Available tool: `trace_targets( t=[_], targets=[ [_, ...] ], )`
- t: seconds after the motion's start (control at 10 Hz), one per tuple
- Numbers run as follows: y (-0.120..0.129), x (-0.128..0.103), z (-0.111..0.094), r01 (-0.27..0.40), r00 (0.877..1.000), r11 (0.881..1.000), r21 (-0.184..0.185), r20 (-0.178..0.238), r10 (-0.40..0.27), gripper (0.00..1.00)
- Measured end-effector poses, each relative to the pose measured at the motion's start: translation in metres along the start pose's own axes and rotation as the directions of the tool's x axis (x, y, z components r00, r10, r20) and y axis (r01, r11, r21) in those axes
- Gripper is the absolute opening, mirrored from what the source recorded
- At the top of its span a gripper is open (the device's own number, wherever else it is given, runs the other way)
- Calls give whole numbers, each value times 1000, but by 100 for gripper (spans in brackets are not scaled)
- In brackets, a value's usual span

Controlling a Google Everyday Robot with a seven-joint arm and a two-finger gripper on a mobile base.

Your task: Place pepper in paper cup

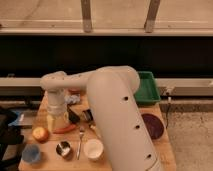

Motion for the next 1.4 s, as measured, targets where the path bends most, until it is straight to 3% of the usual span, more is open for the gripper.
trace_targets(
  t=[0.3,0.8,1.1,1.4],
  targets=[
    [-2,0,18,24,999,1000,-13,-24,-25,62],
    [-6,2,14,22,999,1000,-14,-26,-23,62],
    [-23,12,13,14,1000,999,40,-11,-14,62],
    [-20,12,-14,13,1000,995,95,1,-13,62]
  ],
)
